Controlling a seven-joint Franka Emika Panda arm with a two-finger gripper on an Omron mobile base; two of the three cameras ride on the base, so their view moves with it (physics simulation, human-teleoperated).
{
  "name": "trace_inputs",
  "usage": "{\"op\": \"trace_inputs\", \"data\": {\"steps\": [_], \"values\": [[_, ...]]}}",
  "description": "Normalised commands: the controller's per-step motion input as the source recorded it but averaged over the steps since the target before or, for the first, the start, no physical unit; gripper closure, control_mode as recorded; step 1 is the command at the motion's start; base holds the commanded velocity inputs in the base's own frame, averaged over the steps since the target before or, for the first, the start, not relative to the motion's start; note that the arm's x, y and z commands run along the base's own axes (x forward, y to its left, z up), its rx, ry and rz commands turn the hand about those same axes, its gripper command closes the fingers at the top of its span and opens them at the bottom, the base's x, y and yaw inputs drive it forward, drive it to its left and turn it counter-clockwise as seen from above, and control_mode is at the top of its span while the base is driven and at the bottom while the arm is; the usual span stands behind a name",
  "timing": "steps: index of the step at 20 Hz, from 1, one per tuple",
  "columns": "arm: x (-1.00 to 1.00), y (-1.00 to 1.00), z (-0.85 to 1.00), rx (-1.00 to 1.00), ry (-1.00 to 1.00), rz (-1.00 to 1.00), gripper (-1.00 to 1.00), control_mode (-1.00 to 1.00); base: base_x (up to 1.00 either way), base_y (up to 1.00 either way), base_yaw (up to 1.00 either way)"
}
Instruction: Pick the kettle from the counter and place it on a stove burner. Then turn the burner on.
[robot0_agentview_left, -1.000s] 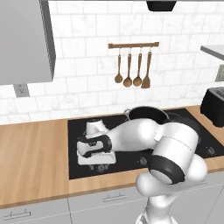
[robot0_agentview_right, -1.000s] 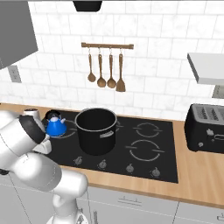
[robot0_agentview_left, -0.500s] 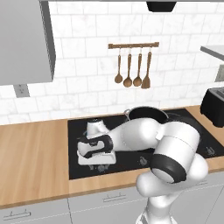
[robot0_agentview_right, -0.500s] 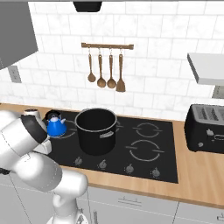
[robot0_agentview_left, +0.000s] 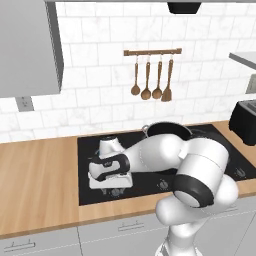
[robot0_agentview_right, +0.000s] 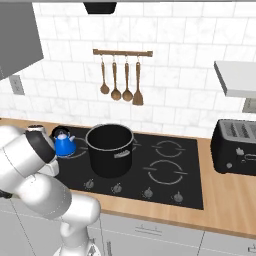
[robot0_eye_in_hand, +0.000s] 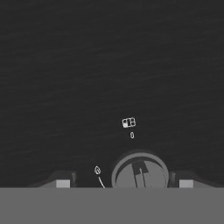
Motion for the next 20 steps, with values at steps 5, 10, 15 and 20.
{"op": "trace_inputs", "data": {"steps": [5,10,15,20], "values": [[-0.13,-0.13,-0.27,0.00,0.00,-0.01,1.00,-1.00,0.00,0.00,0.00],[-0.19,-0.39,-0.17,0.00,0.00,-0.04,1.00,-1.00,0.00,0.00,0.00],[-0.28,-0.41,-0.13,0.00,0.00,-0.04,1.00,-1.00,0.00,0.00,0.00],[-0.30,-0.22,-0.03,0.00,0.00,-0.02,1.00,-1.00,0.00,0.00,0.00]]}}
